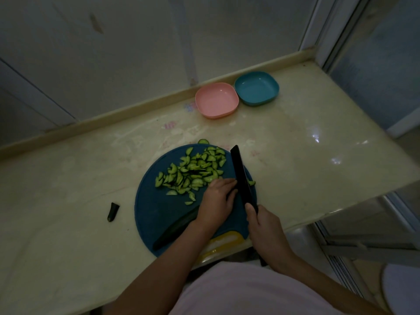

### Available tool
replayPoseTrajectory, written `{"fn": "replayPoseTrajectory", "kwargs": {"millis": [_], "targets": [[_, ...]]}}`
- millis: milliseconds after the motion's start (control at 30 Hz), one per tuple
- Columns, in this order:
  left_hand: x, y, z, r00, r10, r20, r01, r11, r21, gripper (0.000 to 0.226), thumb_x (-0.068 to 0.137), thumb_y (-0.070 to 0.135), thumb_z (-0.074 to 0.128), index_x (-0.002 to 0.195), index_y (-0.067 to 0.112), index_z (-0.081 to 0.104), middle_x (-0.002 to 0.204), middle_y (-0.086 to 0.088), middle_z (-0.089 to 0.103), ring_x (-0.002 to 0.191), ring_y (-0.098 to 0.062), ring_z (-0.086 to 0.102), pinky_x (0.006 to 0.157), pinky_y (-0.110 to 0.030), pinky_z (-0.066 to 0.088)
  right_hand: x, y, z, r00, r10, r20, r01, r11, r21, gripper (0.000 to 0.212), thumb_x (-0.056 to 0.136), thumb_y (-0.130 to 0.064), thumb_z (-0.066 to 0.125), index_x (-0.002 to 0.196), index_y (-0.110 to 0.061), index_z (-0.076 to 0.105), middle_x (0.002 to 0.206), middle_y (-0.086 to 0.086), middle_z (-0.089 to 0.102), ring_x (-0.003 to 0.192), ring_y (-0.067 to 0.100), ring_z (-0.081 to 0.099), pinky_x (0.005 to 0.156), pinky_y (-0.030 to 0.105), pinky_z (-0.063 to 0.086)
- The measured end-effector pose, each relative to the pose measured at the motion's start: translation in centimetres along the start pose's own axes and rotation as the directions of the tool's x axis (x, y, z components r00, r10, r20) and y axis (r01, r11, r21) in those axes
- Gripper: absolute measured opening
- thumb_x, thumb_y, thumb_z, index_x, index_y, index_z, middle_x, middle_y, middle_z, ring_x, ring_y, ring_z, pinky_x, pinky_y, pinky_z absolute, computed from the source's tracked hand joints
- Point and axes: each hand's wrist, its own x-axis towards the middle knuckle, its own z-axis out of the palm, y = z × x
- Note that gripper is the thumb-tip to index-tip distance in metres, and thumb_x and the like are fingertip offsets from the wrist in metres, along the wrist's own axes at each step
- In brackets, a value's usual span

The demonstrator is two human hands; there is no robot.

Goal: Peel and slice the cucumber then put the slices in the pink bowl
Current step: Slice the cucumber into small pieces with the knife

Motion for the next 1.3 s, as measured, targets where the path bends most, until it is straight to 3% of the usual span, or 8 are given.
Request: {"fn": "replayPoseTrajectory", "kwargs": {"millis": [133,267,467,667,900,1300], "targets": [[0.0,0.0,0.1,1.000,0.004,-0.015,-0.004,1.000,0.000,0.022,0.079,0.010,0.063,0.097,0.001,0.071,0.096,-0.011,0.071,0.086,-0.025,0.064,0.084,-0.019,0.039,0.4,0.1,0.4,1.000,-0.009,0.005,0.010,0.998,-0.059,0.038,0.099,-0.038,0.029,0.073,-0.015,0.044,0.069,0.001,0.051,0.060,0.009,0.046,0.050,0.016,0.031],[0.0,-0.1,0.0,1.000,0.013,-0.015,-0.013,1.000,-0.007,0.021,0.078,0.008,0.064,0.097,0.001,0.071,0.095,-0.011,0.071,0.086,-0.025,0.064,0.083,-0.019,0.039,1.1,0.1,1.1,1.000,0.012,0.018,-0.010,0.996,-0.093,0.039,0.100,-0.037,0.028,0.078,-0.010,0.046,0.070,0.000,0.048,0.064,0.015,0.047,0.054,0.028,0.032],[0.0,0.0,-0.3,1.000,0.003,-0.012,-0.003,1.000,-0.022,0.022,0.081,0.007,0.064,0.102,0.002,0.070,0.100,-0.010,0.070,0.092,-0.024,0.063,0.086,-0.015,0.037,1.1,0.3,1.2,1.000,0.011,0.013,-0.010,0.999,-0.053,0.040,0.099,-0.038,0.029,0.068,-0.017,0.041,0.066,0.000,0.048,0.057,0.008,0.042,0.049,0.019,0.029],[0.1,0.1,-0.5,0.999,-0.011,-0.040,0.009,0.999,-0.049,0.022,0.082,0.005,0.060,0.101,0.001,0.070,0.099,-0.011,0.071,0.091,-0.024,0.065,0.087,-0.014,0.037,0.1,0.2,0.7,1.000,0.004,0.006,-0.003,1.000,-0.013,0.046,0.099,-0.039,0.029,0.080,-0.004,0.053,0.076,0.012,0.059,0.066,0.019,0.053,0.057,0.030,0.037],[0.0,0.1,-0.3,0.999,-0.009,-0.045,0.007,0.999,-0.035,0.020,0.081,0.008,0.061,0.096,0.000,0.072,0.095,-0.011,0.071,0.087,-0.024,0.065,0.083,-0.019,0.042,-0.1,-0.1,0.5,1.000,-0.004,-0.018,0.005,1.000,0.010,0.045,0.098,-0.039,0.032,0.079,-0.005,0.053,0.073,0.012,0.059,0.066,0.023,0.056,0.059,0.033,0.040],[-0.1,-0.2,0.1,0.998,-0.027,-0.062,0.024,0.999,-0.034,0.015,0.079,0.008,0.063,0.089,0.001,0.073,0.093,-0.010,0.071,0.086,-0.022,0.065,0.083,-0.017,0.040,0.4,-0.1,1.2,0.999,0.033,0.016,-0.032,0.999,-0.030,0.040,0.100,-0.038,0.028,0.075,-0.013,0.047,0.070,0.000,0.051,0.061,0.007,0.045,0.049,0.015,0.030]]}}
